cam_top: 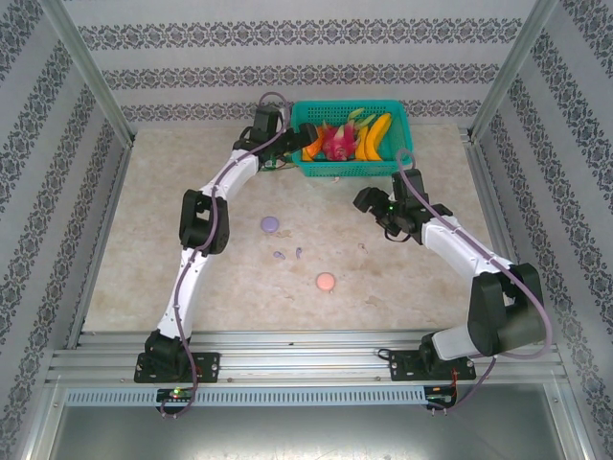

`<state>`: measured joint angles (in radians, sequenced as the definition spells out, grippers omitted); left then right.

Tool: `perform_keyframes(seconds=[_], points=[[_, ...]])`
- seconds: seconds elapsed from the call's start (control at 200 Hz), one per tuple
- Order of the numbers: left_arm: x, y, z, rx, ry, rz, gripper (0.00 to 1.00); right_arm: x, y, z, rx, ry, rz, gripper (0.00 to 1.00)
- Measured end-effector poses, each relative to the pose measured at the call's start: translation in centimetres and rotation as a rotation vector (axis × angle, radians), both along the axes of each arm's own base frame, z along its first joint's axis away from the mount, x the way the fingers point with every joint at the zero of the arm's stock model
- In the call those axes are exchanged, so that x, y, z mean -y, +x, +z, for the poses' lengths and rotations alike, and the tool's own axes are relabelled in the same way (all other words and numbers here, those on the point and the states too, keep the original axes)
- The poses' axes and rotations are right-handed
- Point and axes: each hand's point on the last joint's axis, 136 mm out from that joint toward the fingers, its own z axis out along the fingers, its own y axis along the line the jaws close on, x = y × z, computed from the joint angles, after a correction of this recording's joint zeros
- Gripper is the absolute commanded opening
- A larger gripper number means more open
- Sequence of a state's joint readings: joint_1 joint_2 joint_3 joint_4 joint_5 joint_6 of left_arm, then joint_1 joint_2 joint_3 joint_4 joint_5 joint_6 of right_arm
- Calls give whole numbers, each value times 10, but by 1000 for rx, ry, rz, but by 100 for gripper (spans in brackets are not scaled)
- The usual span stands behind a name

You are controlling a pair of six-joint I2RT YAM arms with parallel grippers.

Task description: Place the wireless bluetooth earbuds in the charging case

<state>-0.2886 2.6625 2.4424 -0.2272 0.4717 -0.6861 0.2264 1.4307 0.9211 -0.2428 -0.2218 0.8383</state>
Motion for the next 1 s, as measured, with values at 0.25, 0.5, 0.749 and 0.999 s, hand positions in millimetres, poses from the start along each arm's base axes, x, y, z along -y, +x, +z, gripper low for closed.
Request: perform_keyframes(seconds=[0.25,0.5,0.749,0.999], points=[[44,3,0,36,-82,-18,100,9,-18,-3,-5,4,-16,83],[91,0,6,90,-177,-20,100,29,-37,12,35,6,-60,83],[117,-1,10,138,-240,2,100,41,-52,26,69,-9,-86,83],[121,-10,5,111,-206,-41,100,42,-54,30,93,-29,-64,83]])
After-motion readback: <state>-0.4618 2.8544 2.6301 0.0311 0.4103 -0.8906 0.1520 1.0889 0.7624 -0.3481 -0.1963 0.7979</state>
